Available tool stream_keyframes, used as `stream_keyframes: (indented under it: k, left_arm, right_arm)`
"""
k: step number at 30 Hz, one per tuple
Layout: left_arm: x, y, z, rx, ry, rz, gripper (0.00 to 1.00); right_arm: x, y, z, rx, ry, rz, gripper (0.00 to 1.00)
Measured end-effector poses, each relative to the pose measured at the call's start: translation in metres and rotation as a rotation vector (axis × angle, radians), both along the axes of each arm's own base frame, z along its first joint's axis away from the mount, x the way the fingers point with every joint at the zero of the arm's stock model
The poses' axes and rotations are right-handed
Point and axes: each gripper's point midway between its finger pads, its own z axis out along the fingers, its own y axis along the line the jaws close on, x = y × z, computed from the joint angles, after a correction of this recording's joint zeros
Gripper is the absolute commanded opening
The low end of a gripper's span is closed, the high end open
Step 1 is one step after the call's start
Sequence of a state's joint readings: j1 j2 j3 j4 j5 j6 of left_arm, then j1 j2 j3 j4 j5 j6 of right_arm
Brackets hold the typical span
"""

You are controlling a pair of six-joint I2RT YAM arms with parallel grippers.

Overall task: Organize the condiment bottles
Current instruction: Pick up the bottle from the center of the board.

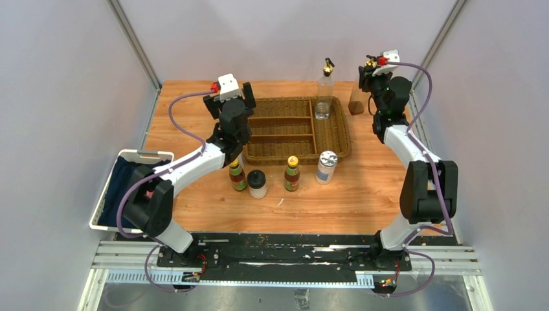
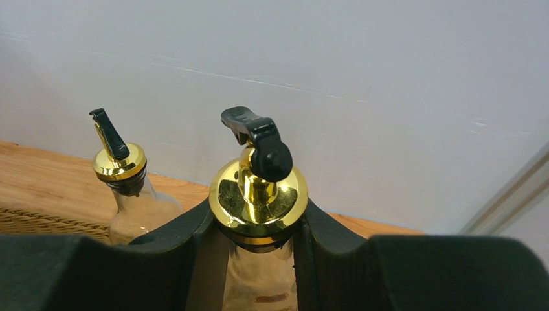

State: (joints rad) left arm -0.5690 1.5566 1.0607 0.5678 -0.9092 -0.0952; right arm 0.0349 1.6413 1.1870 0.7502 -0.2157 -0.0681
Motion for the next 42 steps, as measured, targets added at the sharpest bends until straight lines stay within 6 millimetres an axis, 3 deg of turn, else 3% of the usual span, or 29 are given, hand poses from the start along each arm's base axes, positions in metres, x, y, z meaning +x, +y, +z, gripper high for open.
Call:
stream_keyframes:
  k: [8,16,28,36,42]
  left_arm:
    - [-0.012,-0.008,0.008,0.004,-0.01,-0.03,1.0]
    - [-0.027,-0.013,-0.007,0.032,0.033,-0.05,1.0]
    - [-0.052,-0.013,-0.001,0.017,0.019,-0.066,1.0]
    - [-0.058,-0.014,0.0,0.011,0.014,-0.075,1.0]
    - [-0.062,-0.01,0.0,0.01,0.013,-0.066,1.0]
  right_arm:
    - [-0.029,-0.003,0.018,0.016,0.001,-0.048,0.0]
    - [-0.055,0.013,0.024,0.032,0.025,-0.073,0.0]
    - [-0.089,0.044,0.013,0.041,0.059,-0.094,0.0]
    - [-0.098,0.056,0.002,0.034,0.075,-0.123,0.0]
    - [-0.104,0.072,0.006,0.039,0.056,-0.121,0.0]
